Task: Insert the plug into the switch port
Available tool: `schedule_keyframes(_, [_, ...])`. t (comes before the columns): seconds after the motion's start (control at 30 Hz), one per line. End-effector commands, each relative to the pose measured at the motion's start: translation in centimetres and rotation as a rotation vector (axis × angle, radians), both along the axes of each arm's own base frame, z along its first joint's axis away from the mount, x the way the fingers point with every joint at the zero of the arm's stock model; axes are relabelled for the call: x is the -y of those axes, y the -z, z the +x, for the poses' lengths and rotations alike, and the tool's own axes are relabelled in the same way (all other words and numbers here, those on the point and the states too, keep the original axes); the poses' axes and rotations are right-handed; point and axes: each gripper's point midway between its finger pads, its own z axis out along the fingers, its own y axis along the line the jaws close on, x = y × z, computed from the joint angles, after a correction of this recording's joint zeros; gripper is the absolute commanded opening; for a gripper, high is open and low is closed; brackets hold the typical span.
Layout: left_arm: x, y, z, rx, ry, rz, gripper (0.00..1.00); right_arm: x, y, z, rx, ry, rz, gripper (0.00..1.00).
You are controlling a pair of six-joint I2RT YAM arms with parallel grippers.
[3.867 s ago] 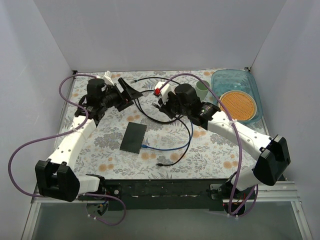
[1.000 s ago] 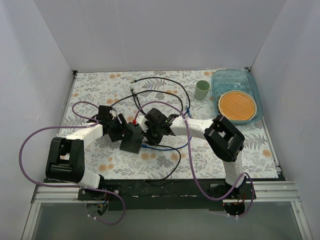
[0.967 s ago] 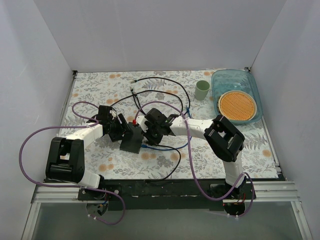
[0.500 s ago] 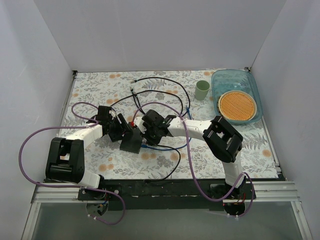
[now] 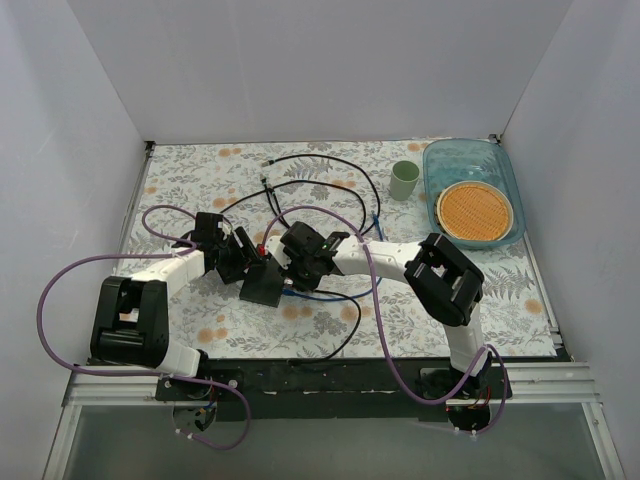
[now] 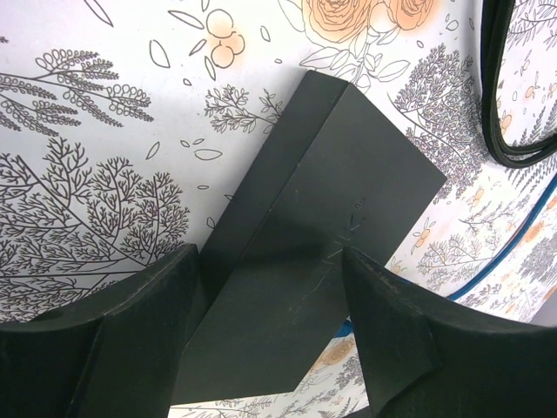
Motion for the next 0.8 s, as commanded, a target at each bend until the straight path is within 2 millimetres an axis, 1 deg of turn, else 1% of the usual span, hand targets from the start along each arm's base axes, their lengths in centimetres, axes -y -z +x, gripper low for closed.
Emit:
schedule_keyframes(0.0, [1.0,-0.5,-1.0,-0.008,0.023,-0.057,0.67,1.1,1.6,-1.2,-0.028,-0.017,-0.072,0.01])
schedule_keyframes(0.27, [1.0,-0.5,-1.2,-0.006,0.020,-0.055,0.69,2.5,2.0,-2.0,-0.039,0.000,-0.084,0.01])
schedule_keyframes(0.37, [0.9,-0.5,-1.2,-0.005,0.019,-0.055,0.69,2.5,1.9,-1.9,-0.039,0.018,-0.086,0.01])
schedule_keyframes(0.47, [0.9,-0.5,-1.2,-0.008,0.019,-0.055,0.70,2.5,1.4,-1.5,-0.024,0.035,-0.088,0.01])
schedule_keyframes(0.73, [0.9,-0.5,-1.2,-0.006,0.023,-0.048,0.70,3.5,1.1,-0.8,0.014,0.077,-0.127,0.01])
schedule_keyframes(0.77, [0.9,-0.5,-1.3,-0.008,0.025,-0.050,0.70,3.4,1.0,-0.7,0.016,0.078,-0.123,0.01])
